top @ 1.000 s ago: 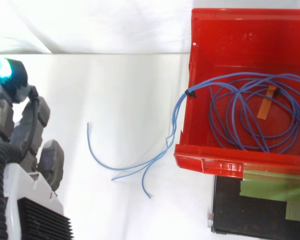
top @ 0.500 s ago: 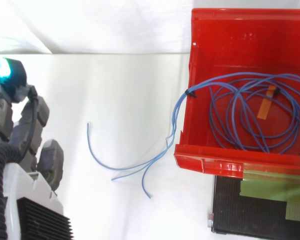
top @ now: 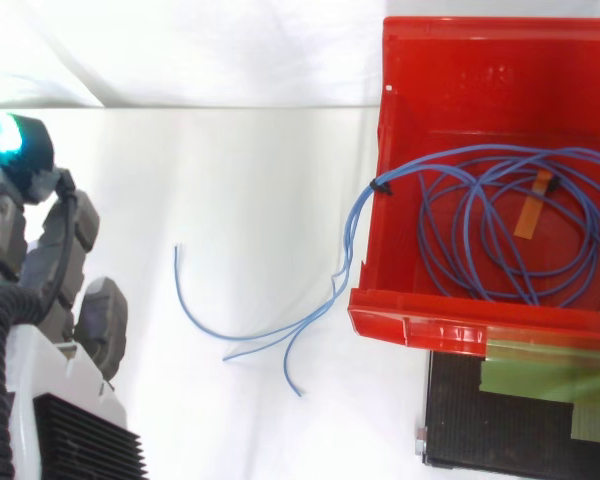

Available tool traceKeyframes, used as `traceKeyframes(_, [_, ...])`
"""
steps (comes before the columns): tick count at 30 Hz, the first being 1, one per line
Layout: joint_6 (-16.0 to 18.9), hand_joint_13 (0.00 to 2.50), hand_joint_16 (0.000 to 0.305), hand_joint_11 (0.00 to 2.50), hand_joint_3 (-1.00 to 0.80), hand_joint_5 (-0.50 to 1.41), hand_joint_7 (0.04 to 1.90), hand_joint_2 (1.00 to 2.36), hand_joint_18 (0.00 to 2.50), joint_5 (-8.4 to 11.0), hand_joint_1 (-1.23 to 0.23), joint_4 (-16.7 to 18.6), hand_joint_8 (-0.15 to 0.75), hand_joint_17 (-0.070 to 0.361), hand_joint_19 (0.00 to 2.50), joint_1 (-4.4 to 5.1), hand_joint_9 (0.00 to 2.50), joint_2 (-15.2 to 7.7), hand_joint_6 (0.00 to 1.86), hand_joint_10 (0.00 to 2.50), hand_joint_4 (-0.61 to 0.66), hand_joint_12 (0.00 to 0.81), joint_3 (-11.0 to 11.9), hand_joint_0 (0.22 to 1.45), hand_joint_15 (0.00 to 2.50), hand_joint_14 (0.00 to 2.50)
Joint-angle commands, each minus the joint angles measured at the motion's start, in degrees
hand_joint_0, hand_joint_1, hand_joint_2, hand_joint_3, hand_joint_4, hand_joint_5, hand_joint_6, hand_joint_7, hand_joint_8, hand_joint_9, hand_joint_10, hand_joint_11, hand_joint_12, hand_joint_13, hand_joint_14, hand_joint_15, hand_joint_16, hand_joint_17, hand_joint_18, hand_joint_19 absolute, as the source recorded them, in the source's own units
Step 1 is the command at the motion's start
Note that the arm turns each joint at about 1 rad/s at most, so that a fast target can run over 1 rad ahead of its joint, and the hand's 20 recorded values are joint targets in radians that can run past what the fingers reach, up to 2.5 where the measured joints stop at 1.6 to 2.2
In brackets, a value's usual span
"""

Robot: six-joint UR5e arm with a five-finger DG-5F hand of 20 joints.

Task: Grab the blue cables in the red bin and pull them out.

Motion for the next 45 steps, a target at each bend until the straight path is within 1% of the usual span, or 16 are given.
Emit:
traceKeyframes(1, [0.0,0.05,0.061,0.00,-1.00,0.15,0.27,1.00,0.00,0.05,-0.68,0.3,0.239,0.138,0.27,0.01,0.00,0.0,0.01,0.00,0.13,0.357,0.0,0.72,0.09,0.00])
traceKeyframes(13, [0.0,0.06,0.061,0.00,-1.00,0.15,0.27,1.00,0.00,0.05,-0.68,0.5,0.240,0.137,0.27,0.01,0.00,0.0,0.01,0.00,0.13,0.357,0.0,0.72,0.10,0.00])
traceKeyframes(17, [0.0,0.06,0.061,0.00,-1.00,0.15,0.27,1.00,0.00,0.13,-0.68,1.4,0.240,0.138,0.28,0.01,0.00,0.0,0.01,0.00,0.13,0.357,0.0,0.72,0.10,0.00])
traceKeyframes(22, [0.0,0.06,0.061,0.00,-1.00,0.16,0.28,1.00,0.00,0.13,-0.67,3.2,0.243,0.137,0.29,0.36,0.00,-0.1,0.01,0.00,0.14,0.357,0.0,0.72,0.10,0.00])
traceKeyframes(23, [0.0,0.06,0.061,0.00,-1.00,0.16,0.28,1.00,0.00,0.31,-0.67,4.5,0.245,0.137,0.29,0.54,0.00,-0.1,0.01,0.00,0.14,0.357,0.0,0.72,0.09,0.00])
traceKeyframes(28, [0.0,0.06,0.061,0.00,-1.00,0.18,0.28,1.00,0.00,1.19,-0.67,6.2,0.248,0.137,0.30,0.80,0.00,-0.1,0.01,0.00,0.16,0.359,0.0,0.72,0.10,0.00])
traceKeyframes(33, [-0.2,0.07,0.060,0.00,-1.00,0.20,0.28,1.00,0.00,4.00,-0.67,8.2,0.252,0.135,0.32,0.98,0.02,-0.1,0.01,0.00,0.16,0.359,-0.1,0.72,0.10,0.00])
traceKeyframes(34, [-0.2,0.08,0.060,0.00,-1.00,0.20,0.28,1.00,0.00,4.27,-0.67,8.2,0.253,0.134,0.32,1.15,0.03,-0.7,0.01,0.00,0.16,0.359,0.0,0.72,0.10,0.00])
traceKeyframes(37, [-0.1,0.08,0.059,0.00,-1.00,0.21,0.28,1.00,0.00,4.27,-0.67,8.7,0.258,0.134,0.33,1.33,0.05,-1.5,0.01,0.00,0.17,0.361,0.0,0.73,0.11,0.00])
traceKeyframes(45, [-0.2,0.10,0.059,0.00,-1.00,0.25,0.28,1.00,0.00,4.62,-0.67,10.8,0.270,0.133,0.34,2.12,0.12,-1.5,0.01,0.00,0.18,0.365,0.0,0.73,0.12,0.00])
